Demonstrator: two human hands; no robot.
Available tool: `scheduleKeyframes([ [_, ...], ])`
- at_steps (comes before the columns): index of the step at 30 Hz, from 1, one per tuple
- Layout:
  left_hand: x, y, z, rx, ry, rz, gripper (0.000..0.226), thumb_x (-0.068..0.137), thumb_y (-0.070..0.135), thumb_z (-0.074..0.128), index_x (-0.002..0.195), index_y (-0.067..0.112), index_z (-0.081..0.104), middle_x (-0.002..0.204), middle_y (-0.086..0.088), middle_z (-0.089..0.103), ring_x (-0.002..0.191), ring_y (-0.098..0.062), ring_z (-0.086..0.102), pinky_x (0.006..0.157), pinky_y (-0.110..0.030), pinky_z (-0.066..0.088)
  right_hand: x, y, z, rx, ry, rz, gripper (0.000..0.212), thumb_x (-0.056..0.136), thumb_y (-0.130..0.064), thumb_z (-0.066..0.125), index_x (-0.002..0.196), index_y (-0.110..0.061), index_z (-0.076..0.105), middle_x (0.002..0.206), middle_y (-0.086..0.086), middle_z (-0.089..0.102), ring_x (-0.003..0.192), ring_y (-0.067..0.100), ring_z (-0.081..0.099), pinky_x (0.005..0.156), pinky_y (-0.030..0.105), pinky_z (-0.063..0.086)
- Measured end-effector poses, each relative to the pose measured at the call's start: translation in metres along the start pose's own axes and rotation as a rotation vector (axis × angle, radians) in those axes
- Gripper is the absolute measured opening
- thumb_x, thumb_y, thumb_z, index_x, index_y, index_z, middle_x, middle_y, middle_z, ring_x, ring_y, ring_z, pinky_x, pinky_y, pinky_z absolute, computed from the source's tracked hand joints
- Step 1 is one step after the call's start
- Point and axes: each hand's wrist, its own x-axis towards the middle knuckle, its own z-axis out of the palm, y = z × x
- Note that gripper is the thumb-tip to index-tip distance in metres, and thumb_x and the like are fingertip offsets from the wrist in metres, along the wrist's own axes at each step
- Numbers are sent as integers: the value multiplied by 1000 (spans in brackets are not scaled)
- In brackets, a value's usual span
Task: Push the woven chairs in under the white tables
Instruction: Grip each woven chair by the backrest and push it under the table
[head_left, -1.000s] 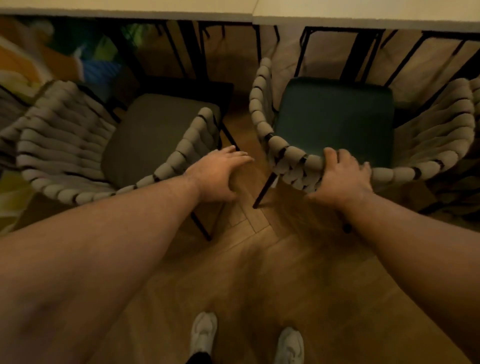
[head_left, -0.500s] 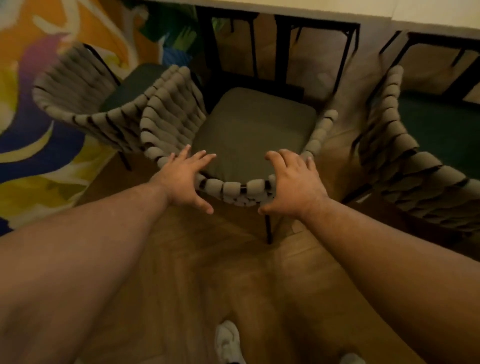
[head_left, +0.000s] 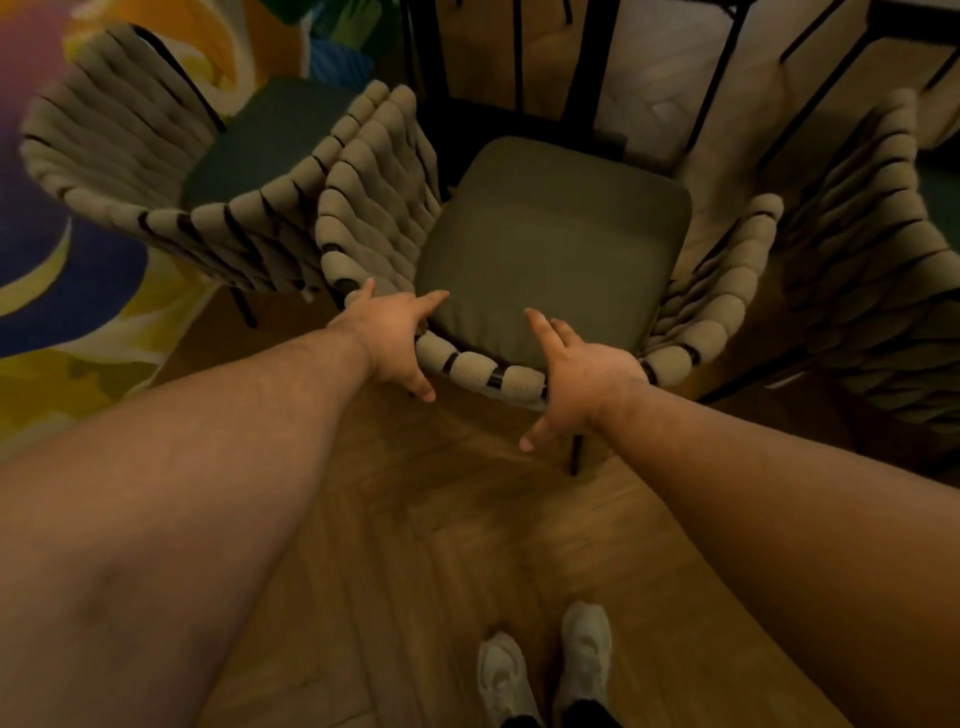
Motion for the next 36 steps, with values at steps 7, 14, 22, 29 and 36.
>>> scheduleKeyframes([
  [7,35,9,-8,208,-192,56,111,64,57,85,160,52,30,142,8,52,129,-26,55,105,-49,53,11,2,0,-33,10,-35,125,64,-91,71,166,-44,16,154,-5,54,126,25,63,92,48,60],
  [14,44,3,-7,359,-254,188,68,60,87,69,120,55,64,95,22,66,89,-9,65,80,-34,58,9,0,-5,27,6,-10,50,76,-79,68,105,-37,71,77,-14,62,78,16,65,76,38,58],
  [22,42,-11,-6,301,-167,340,33,71,72,68,93,49,56,76,19,57,66,0,49,65,-28,47,10,-3,0,127,-13,77,16,90,-47,71,104,-41,69,81,-16,65,77,6,62,80,38,60],
  [29,56,-14,-18,266,-134,448,38,81,65,69,113,45,67,90,19,67,88,-6,65,85,-34,60,24,0,-12,71,-51,83,15,95,-43,66,109,-42,70,88,-14,68,84,11,67,83,42,62],
  [36,110,-3,-40,239,-70,498,27,80,67,70,98,51,58,77,22,56,70,1,53,69,-23,47,65,36,-35,81,-27,77,21,94,-42,70,115,-43,68,84,-15,60,81,12,61,74,37,55],
])
